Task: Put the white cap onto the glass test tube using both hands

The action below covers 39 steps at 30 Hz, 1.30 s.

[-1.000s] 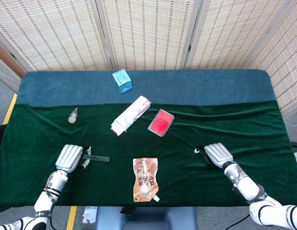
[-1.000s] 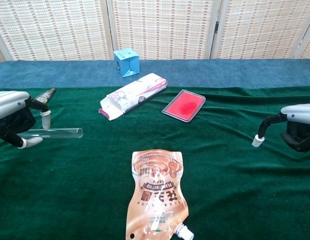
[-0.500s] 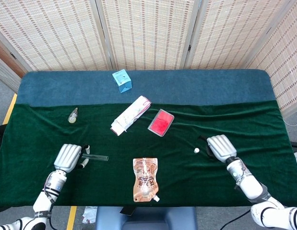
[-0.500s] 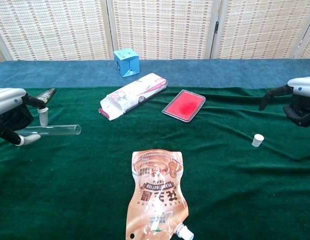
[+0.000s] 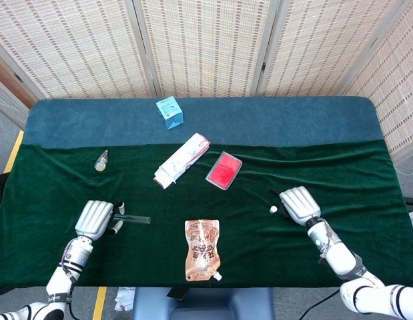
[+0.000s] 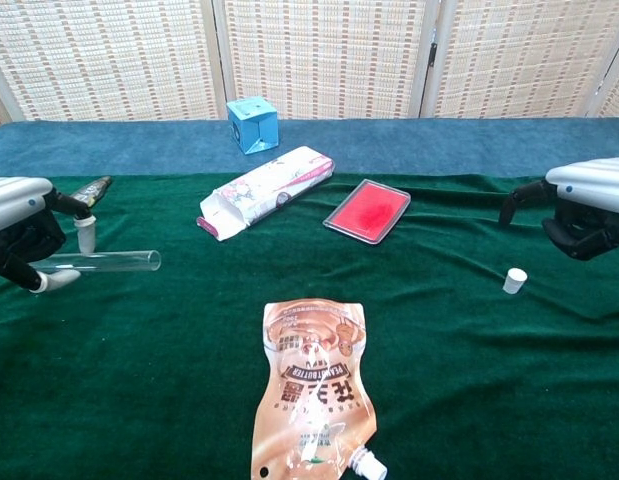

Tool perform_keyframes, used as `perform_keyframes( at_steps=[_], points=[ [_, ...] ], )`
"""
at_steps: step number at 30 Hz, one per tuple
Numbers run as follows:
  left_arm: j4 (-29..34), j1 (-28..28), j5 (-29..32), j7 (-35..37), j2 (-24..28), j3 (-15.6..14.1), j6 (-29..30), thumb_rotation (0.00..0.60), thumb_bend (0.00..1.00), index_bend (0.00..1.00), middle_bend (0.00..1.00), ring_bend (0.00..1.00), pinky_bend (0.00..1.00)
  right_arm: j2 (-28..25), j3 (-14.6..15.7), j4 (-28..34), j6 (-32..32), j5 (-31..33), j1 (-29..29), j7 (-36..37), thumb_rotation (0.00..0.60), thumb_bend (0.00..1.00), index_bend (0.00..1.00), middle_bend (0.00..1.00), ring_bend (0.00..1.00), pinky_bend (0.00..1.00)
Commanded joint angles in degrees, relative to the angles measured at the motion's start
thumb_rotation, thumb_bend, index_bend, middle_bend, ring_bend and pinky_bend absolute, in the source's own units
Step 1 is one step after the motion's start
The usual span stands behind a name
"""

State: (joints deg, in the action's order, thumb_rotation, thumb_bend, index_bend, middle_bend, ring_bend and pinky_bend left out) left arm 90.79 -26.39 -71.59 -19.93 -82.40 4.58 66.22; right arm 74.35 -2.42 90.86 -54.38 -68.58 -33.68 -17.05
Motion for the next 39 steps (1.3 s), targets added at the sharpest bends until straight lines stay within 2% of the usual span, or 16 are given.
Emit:
perform_keyframes(
  at_steps=[1, 3, 4, 7, 8, 10, 15, 23, 25, 39],
  points=[
    [0.07, -0.01, 0.01, -0.11, -0.04, -0.03, -0.03, 0.6, 0.49, 0.68, 0.92, 0.83, 0.84, 0.24, 0.03, 0.0, -0.35, -0.47, 0.56, 1.08, 0.6, 0.3, 0.29, 0.99, 1.0, 1.0],
    [0.18, 0.0, -0.1, -0.22, -0.09, -0.07, 0.04, 0.6, 0.49, 0.68, 0.92, 0.83, 0.84, 0.17, 0.43, -0.54, -0.51, -1.03, 0.73, 0.54, 0.59, 0.3, 0.29, 1.0, 1.0, 1.0],
    [0.24, 0.01, -0.14, -0.27, -0.1, -0.08, 0.09, 0.6, 0.49, 0.68, 0.92, 0.83, 0.84, 0.2, 0.49, -0.62, -0.56, -1.0, 0.83, 0.4, 0.557, 0.3, 0.29, 1.0, 1.0, 1.0],
    [0.45, 0.07, -0.19, -0.51, -0.08, -0.13, 0.25, 0.6, 0.49, 0.68, 0.92, 0.83, 0.84, 0.09, 0.45, -0.29, -0.41, -1.08, 1.04, 1.17, 0.37, 0.3, 0.29, 1.0, 1.0, 1.0],
    [0.52, 0.09, -0.18, -0.66, -0.05, -0.16, 0.27, 0.6, 0.49, 0.68, 0.92, 0.83, 0.84, -0.12, 0.52, -0.29, -0.25, -1.34, 1.02, 1.26, 0.324, 0.3, 0.29, 1.0, 1.0, 1.0],
    [0.62, 0.13, -0.1, -0.94, 0.0, -0.23, 0.28, 0.6, 0.49, 0.68, 0.92, 0.83, 0.84, -0.16, 0.71, -0.76, -0.33, -2.19, 0.97, 1.05, 0.287, 0.3, 0.29, 1.0, 1.0, 1.0],
    [0.94, 0.22, 0.12, -1.24, 0.02, -0.21, 0.39, 0.6, 0.49, 0.68, 0.92, 0.83, 0.84, 0.75, 0.89, -2.74, -0.65, -4.08, 0.98, 1.52, 0.329, 0.29, 0.34, 1.0, 1.0, 1.0],
    [1.22, 0.07, 0.52, -2.04, -0.09, -0.12, 0.23, 0.6, 0.49, 0.68, 0.92, 0.83, 0.84, 2.82, 1.07, -7.03, 0.43, -5.61, 0.0, -0.25, 0.524, 0.29, 0.41, 1.0, 1.0, 1.0],
    [1.2, 0.02, 0.69, -2.18, -0.14, -0.08, 0.14, 0.6, 0.49, 0.68, 0.92, 0.83, 0.84, 3.42, 1.05, -7.91, 0.71, -5.72, -0.21, -0.63, 0.543, 0.29, 0.41, 1.0, 1.0, 1.0],
    [0.61, -0.32, 1.96, -2.73, -0.54, 0.03, -0.75, 0.6, 0.49, 0.68, 0.92, 0.83, 0.84, 7.39, 0.48, -13.11, 3.62, -4.51, -1.58, -1.81, 0.552, 0.34, 0.44, 1.0, 1.0, 1.0]
  ],
)
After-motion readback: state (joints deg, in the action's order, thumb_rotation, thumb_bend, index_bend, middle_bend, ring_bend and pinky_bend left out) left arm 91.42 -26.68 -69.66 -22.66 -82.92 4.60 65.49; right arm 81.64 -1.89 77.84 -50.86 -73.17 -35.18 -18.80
